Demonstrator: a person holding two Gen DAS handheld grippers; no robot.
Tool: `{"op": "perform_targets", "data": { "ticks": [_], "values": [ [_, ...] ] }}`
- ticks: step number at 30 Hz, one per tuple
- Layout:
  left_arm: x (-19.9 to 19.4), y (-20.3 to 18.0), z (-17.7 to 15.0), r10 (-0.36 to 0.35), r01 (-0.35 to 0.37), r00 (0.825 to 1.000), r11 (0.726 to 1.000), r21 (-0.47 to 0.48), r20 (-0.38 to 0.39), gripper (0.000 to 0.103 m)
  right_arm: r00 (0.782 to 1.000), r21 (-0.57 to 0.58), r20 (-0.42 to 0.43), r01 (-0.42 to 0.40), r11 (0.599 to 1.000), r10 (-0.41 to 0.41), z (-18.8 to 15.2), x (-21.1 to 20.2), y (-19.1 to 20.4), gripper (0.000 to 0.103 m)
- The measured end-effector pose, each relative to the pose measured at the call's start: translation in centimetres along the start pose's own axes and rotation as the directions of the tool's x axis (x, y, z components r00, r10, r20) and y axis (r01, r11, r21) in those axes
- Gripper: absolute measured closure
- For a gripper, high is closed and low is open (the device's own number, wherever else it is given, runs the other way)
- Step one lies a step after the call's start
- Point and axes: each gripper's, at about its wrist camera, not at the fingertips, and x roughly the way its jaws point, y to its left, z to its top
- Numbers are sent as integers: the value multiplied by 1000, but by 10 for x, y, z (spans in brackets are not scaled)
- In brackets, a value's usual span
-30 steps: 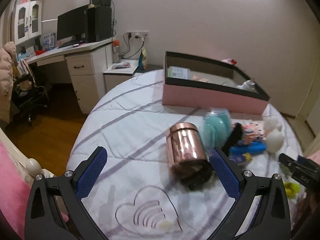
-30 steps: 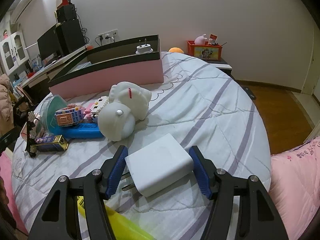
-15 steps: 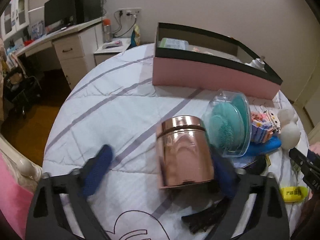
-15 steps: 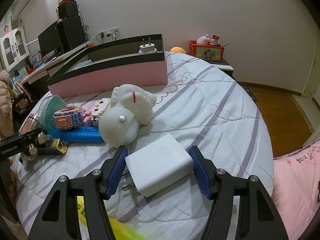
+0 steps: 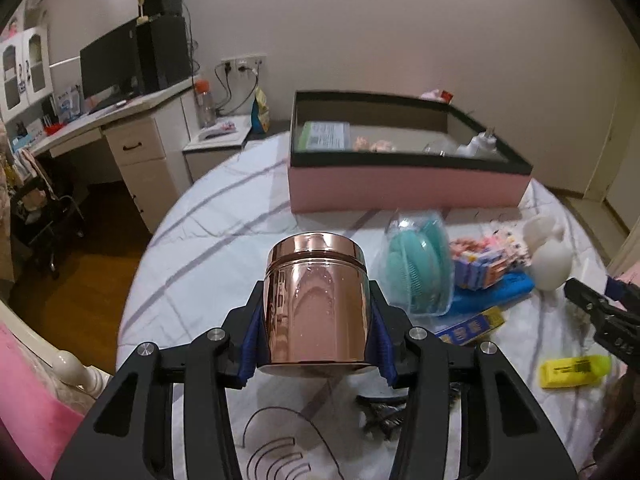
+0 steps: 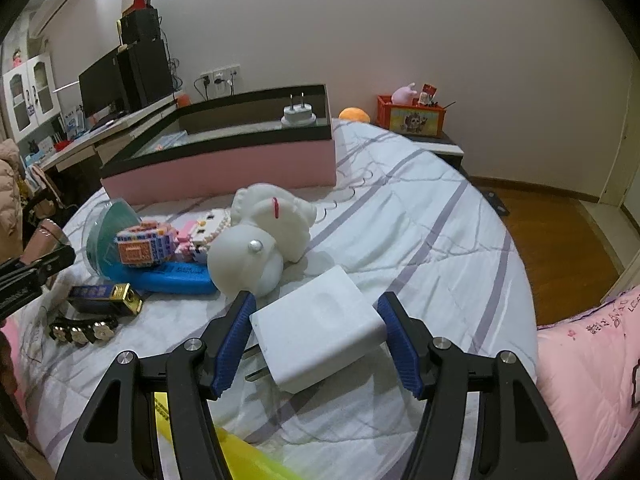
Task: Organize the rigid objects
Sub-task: 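Grasp the rose-gold canister with the left gripper while the right gripper grasps the white charger, then lift the canister with the left gripper while the right gripper lifts the charger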
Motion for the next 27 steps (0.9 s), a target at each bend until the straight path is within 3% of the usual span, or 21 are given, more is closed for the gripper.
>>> {"op": "perform_targets", "data": {
  "ticks": [10,13,20,27],
  "values": [
    [-39,-19,5,-51,48,996,998,32,76,56,997,-14,83,-10,1000,11,13,-32,12,38],
    [-51,-30,7,-27,21,993,998,57,117,56,992,-24,121,-26,999,29,19,-47,22,38],
    [-81,-45,14,-78,69,978,996,52,193,56,969,-74,235,-65,995,81,32,-83,61,38],
    [-110,-46,15,-82,74,958,996,41,274,56,949,-116,302,-62,991,95,36,-109,84,38]
  ]
}}
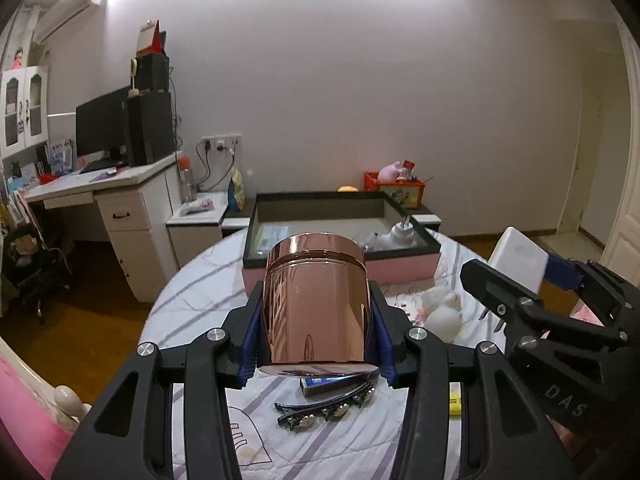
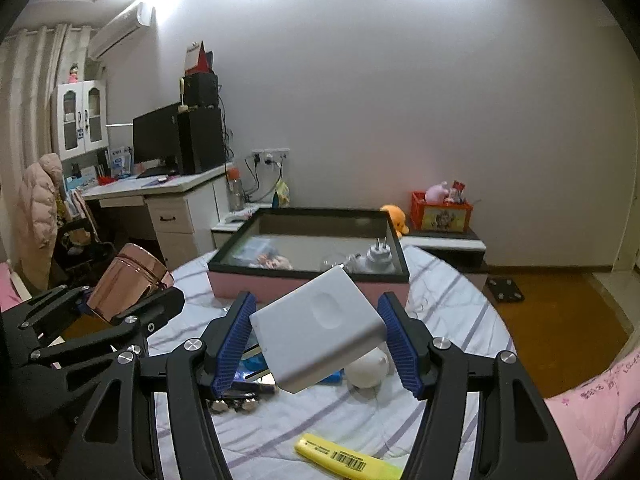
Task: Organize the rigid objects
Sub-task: 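Lift the canister with the left gripper while the right gripper lifts the charger, then lower the canister and charger into the pink box and open both grippers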
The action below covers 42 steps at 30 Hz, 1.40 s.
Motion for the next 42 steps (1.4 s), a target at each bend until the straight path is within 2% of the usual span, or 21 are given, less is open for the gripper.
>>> {"op": "perform_targets", "data": {
  "ticks": [4,14,28,31,36,39,42],
  "values": [
    [-13,0,6,4,-3,998,1000,-9,60,56,1000,-8,31,4,1000,-4,5,-11,4,38],
    [-35,-10,22,66,-75,984,996,48,167,56,994,-19,111,24,1000,-22,17,-33,7,38],
    [-25,-17,43,77,-98,973,991,91,218,56,988,-28,147,41,999,-37,37,-27,3,38],
    [-12,-15,49,73,-94,975,991,91,212,56,989,-32,142,40,999,-35,45,-17,2,38],
    [28,-9,69,68,-87,985,989,118,160,56,993,-47,113,35,998,-29,65,19,-2,38],
    [62,-2,82,47,-64,990,989,134,130,56,996,-57,83,34,998,-29,77,49,-4,38],
    [111,6,92,56,-64,997,987,151,53,56,999,-80,32,34,996,-32,86,88,-4,38]
  ]
}}
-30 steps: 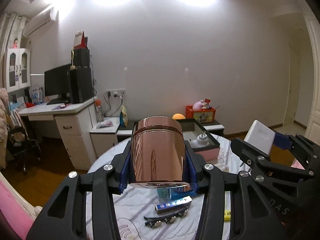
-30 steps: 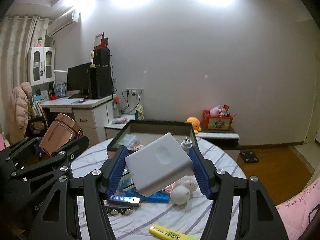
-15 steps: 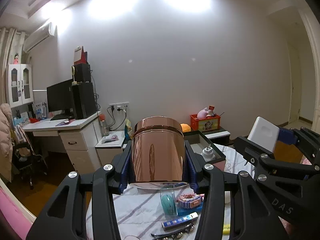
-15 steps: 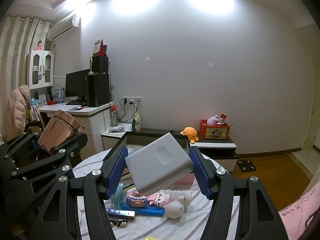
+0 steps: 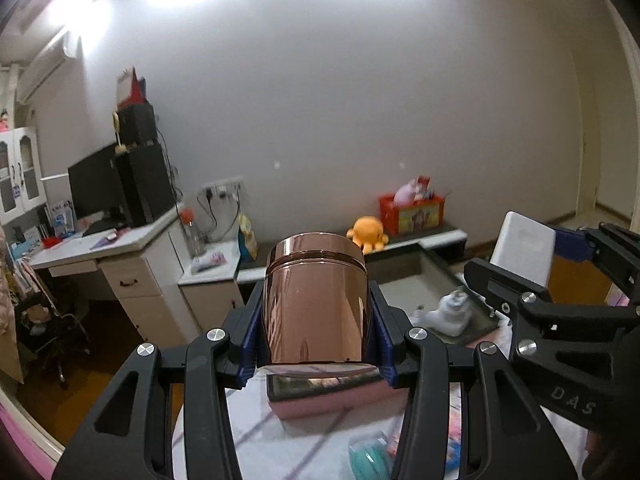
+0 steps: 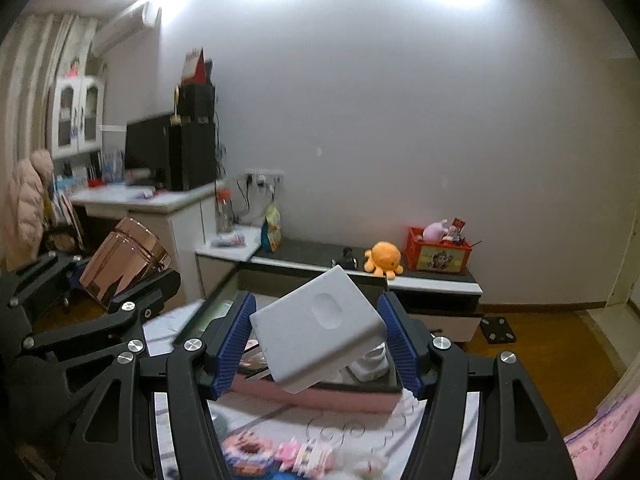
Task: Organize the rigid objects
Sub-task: 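Lower the canister and charger into the pink box and open both grippers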
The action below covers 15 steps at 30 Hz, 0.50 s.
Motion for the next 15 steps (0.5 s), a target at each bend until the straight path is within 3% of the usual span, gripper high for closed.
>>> {"op": "perform_targets", "data": {
  "ticks": [6,9,15],
  "values": [
    [88,14,-6,-20,17,988,1000,-18,-152,56,988,-12,-150,-31,999,29,-6,85,-3,38],
    [125,20,-15,-32,25,970,999,-30,-240,56,964,21,-250,-88,996,90,-16,128,-3,38],
    [165,24,-34,-21,14,942,1000,-23,-334,55,931,23,-347,-110,994,111,-37,176,1,38]
  ]
}}
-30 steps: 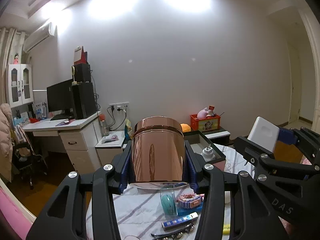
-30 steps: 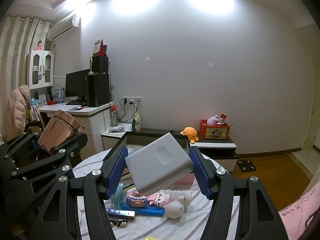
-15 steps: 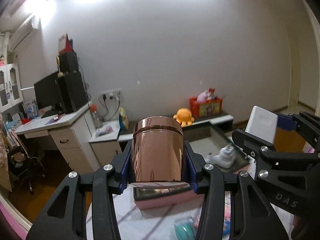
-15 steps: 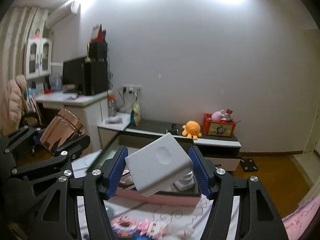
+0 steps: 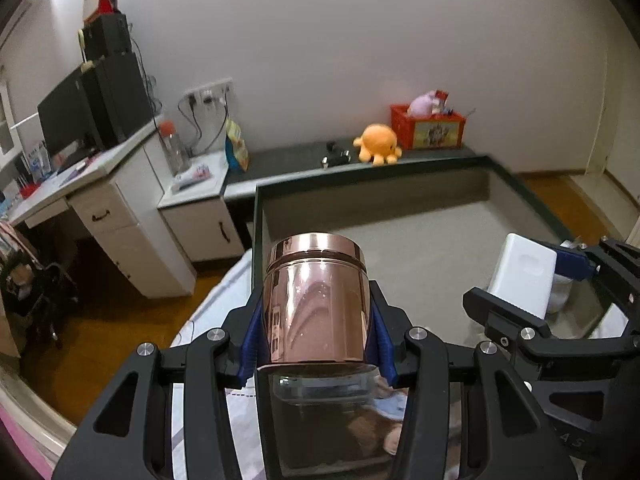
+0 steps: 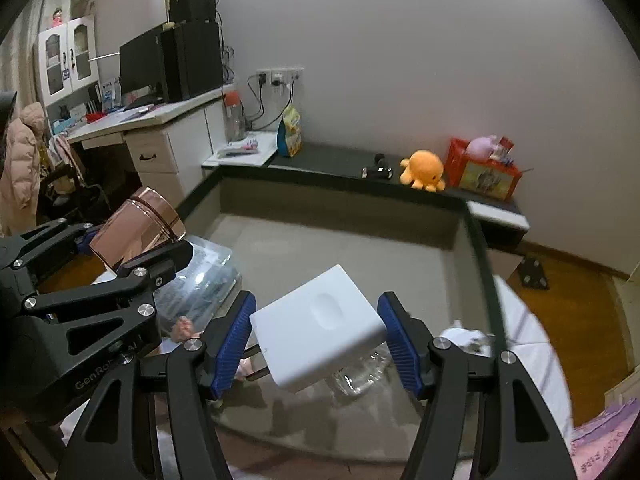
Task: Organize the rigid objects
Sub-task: 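Lower the canister and charger into the pink box and open both grippers, then withdraw both grippers from the pink box back over the bed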
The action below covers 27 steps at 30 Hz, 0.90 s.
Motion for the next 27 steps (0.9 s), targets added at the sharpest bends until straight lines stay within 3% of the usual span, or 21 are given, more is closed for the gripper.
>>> {"op": "perform_targets", "data": {
  "ticks": [5,7,9,11,14,21,27],
  "values": [
    [8,4,-4,-8,7,1000,1000,-8,-10,54,999,3,-36,-11,1000,11,-5,15,1,37],
    [3,7,-2,-12,12,1000,1000,-19,-4,51,1000,7,-24,-8,1000,8,-4,13,-1,31],
    [-7,11,1,33,-32,999,999,-44,16,20,1000,24,-10,14,1000,-13,-2,7,-5,23],
    [-20,17,3,31,-27,998,997,-71,59,9,1000,48,5,16,999,-16,-1,-2,-10,21],
    [-47,23,1,-1,11,995,994,-109,95,4,999,79,33,3,997,-6,1,-24,-15,17],
    [-129,22,-17,17,5,975,995,-98,222,0,987,53,160,-6,999,-3,-8,-106,-1,17],
    [-210,3,-57,73,-48,935,996,-82,347,0,962,26,271,22,999,-28,-40,-180,14,16]
  ]
}}
